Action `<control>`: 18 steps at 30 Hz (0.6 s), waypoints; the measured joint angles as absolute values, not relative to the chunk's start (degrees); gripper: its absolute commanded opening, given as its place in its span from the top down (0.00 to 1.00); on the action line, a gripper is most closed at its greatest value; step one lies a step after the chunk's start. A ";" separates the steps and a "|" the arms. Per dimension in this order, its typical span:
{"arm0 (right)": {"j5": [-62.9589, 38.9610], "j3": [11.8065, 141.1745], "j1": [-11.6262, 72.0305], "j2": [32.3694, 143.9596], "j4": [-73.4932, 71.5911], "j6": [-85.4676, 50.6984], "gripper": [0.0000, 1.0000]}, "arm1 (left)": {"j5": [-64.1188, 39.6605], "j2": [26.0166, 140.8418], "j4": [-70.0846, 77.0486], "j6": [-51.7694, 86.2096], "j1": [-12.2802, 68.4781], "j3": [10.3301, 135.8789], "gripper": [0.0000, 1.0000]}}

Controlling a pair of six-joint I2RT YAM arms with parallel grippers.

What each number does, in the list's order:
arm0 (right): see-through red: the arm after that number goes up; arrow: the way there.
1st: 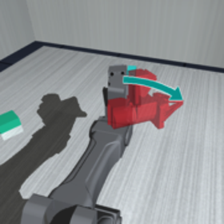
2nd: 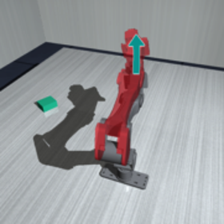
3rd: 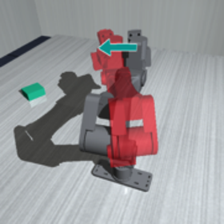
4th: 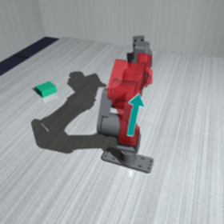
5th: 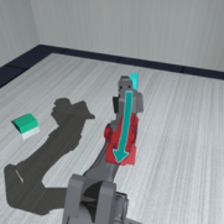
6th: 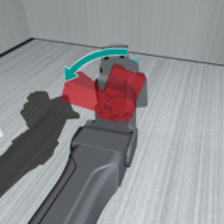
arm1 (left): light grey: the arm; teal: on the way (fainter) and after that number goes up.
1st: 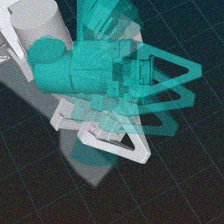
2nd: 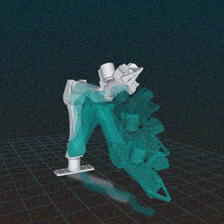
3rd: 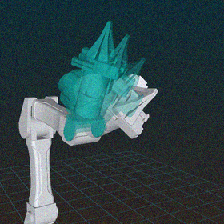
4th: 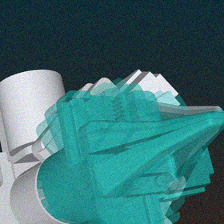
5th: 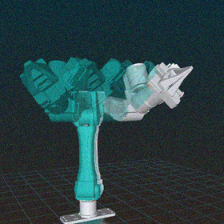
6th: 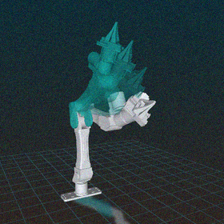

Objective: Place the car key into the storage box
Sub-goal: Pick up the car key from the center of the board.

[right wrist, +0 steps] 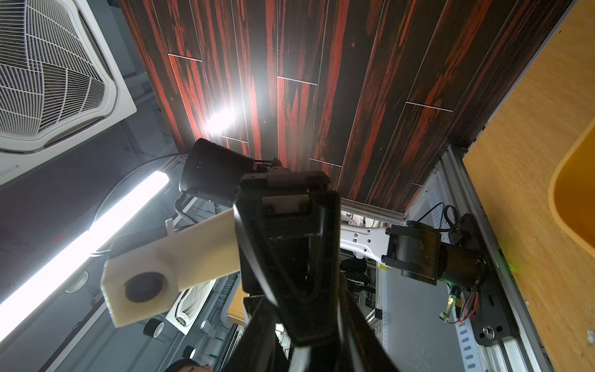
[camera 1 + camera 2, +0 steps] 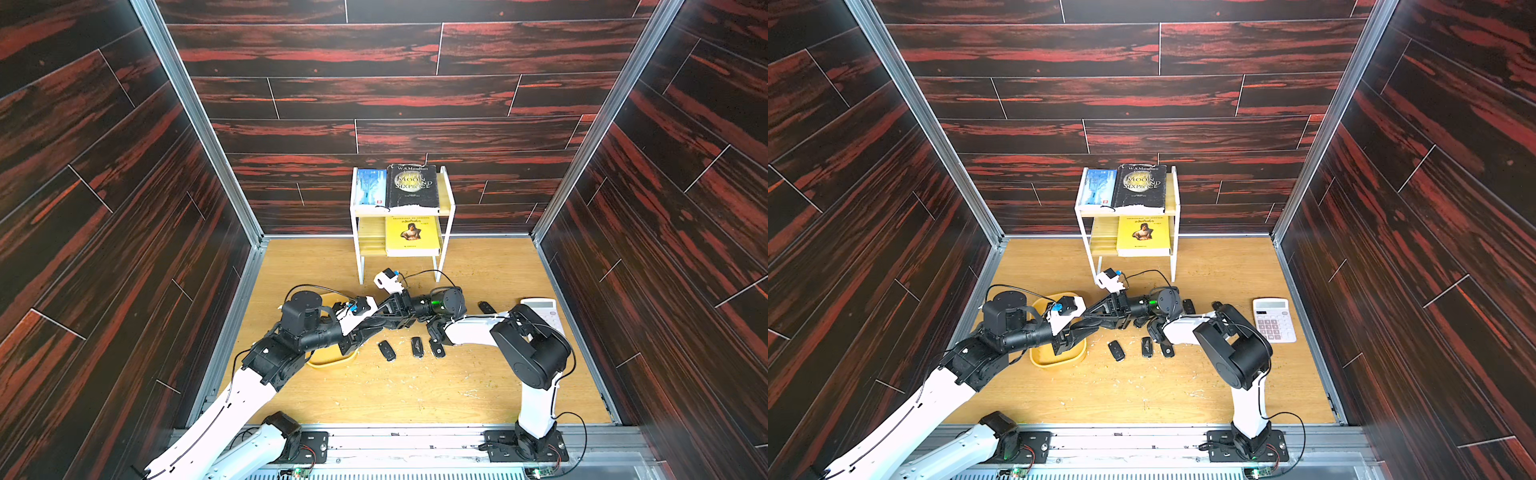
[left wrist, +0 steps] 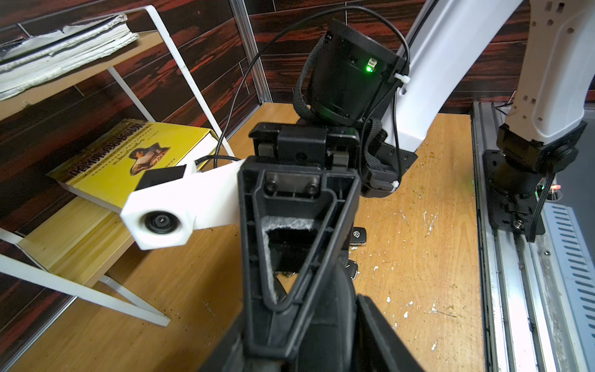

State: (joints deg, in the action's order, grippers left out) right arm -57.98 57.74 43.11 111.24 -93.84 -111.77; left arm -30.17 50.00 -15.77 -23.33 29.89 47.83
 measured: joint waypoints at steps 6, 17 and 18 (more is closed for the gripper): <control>-58.08 58.39 43.05 112.09 -93.95 -112.29 0.60 | -28.91 50.28 -15.11 -23.20 29.89 47.68 0.53; -58.50 59.72 42.96 114.30 -94.30 -112.27 0.61 | -26.39 50.33 -14.17 -21.87 29.54 46.02 0.59; -58.52 59.72 42.94 114.30 -94.24 -112.31 0.61 | -26.30 50.30 -13.93 -21.85 29.52 45.91 0.59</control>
